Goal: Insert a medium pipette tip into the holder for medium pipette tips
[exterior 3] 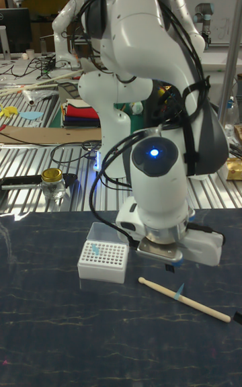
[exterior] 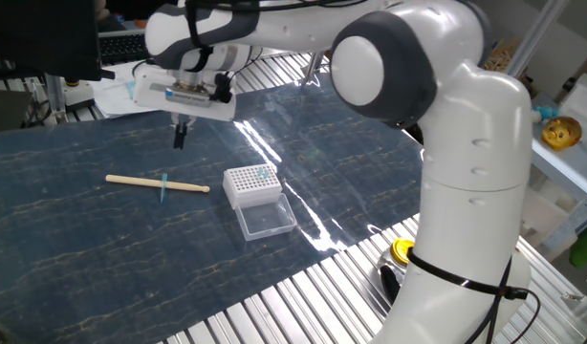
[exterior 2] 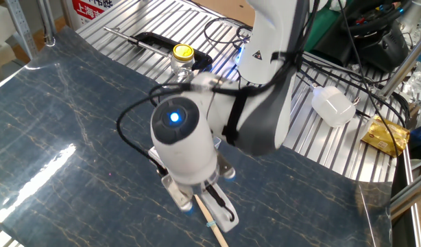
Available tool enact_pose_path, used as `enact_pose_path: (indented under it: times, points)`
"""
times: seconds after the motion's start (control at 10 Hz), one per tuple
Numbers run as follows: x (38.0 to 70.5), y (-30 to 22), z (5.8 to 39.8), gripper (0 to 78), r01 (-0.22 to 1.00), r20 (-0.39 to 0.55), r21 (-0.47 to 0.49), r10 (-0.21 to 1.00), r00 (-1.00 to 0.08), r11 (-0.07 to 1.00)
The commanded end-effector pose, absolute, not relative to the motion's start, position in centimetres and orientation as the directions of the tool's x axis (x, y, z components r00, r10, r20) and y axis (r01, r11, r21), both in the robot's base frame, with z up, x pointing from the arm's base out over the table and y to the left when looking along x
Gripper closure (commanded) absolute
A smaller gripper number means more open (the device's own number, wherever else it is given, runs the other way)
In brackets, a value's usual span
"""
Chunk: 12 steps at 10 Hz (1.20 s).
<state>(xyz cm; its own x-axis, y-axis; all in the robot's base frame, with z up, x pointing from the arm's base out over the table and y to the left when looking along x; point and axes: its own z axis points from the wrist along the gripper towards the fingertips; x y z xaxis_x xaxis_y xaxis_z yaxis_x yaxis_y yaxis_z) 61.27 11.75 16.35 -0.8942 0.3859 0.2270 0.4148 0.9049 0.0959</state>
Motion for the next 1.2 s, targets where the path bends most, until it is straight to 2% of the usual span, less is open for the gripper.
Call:
enact_pose_path:
  times: [0.1,1.2]
  points:
    - [61.8,12.5,15.5,77.6,0.411,0.222,0.103,0.382,-0.897,0.906]
    - [63.0,13.5,12.0,77.6,0.42,0.247,0.093,0.388,-0.888,0.903]
